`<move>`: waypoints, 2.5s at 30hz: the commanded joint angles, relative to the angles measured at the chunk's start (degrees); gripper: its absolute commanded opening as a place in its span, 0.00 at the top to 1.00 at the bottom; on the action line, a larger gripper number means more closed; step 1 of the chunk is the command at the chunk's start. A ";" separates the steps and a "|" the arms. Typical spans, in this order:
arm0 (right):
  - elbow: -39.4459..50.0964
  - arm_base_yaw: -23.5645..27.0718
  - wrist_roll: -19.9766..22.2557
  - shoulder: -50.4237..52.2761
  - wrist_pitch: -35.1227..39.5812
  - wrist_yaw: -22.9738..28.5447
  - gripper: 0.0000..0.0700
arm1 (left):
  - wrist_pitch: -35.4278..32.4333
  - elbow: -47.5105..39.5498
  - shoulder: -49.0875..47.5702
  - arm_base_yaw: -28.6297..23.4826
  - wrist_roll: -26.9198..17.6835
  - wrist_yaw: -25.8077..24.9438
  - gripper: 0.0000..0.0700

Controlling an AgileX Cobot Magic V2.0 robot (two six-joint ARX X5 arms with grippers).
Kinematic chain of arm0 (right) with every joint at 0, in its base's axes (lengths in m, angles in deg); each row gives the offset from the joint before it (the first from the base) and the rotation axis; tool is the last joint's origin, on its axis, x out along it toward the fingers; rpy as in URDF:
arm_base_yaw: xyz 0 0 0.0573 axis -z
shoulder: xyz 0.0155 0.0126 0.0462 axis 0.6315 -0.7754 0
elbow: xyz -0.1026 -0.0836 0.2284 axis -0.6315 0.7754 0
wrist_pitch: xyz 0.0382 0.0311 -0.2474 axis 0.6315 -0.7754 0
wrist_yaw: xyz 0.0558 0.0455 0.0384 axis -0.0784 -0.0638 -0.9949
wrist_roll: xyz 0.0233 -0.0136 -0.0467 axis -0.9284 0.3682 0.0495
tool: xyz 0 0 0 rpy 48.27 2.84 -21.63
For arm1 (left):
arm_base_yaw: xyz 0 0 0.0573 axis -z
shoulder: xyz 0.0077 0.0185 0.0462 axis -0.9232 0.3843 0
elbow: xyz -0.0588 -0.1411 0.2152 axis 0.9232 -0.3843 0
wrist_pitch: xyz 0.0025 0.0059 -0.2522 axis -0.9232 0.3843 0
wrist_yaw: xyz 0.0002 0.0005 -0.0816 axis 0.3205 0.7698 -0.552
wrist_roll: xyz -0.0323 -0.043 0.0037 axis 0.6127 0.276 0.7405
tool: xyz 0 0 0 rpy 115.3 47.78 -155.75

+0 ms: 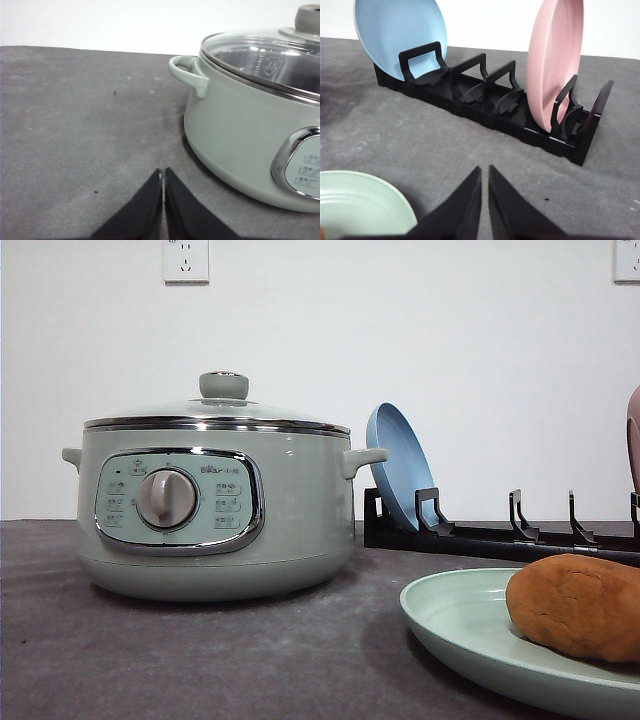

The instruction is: Transfer potato from steamer to green plate

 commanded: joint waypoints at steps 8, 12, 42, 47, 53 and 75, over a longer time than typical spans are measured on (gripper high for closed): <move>0.33 0.07 0.22 0.09 0.68 -0.02 0.98 | -0.94 -1.16 -0.02 0.09 -0.46 -0.15 1.00; 0.33 0.07 0.22 0.09 0.68 -0.02 0.98 | -0.96 -1.16 -0.02 0.09 -0.46 -0.15 1.00; 0.31 0.07 0.22 0.09 0.68 -0.02 0.98 | -0.96 -1.16 -0.02 0.09 -0.46 -0.15 1.00; 0.31 0.07 0.22 0.09 0.68 -0.02 0.98 | -0.96 -1.16 -0.02 0.09 -0.46 -0.15 1.00; 0.31 0.07 0.22 0.09 0.68 -0.02 0.98 | -0.96 -1.16 -0.02 0.09 -0.46 -0.15 1.00; 0.31 0.07 0.22 0.09 0.68 -0.02 0.98 | -0.96 -1.16 -0.02 0.09 -0.46 -0.13 1.00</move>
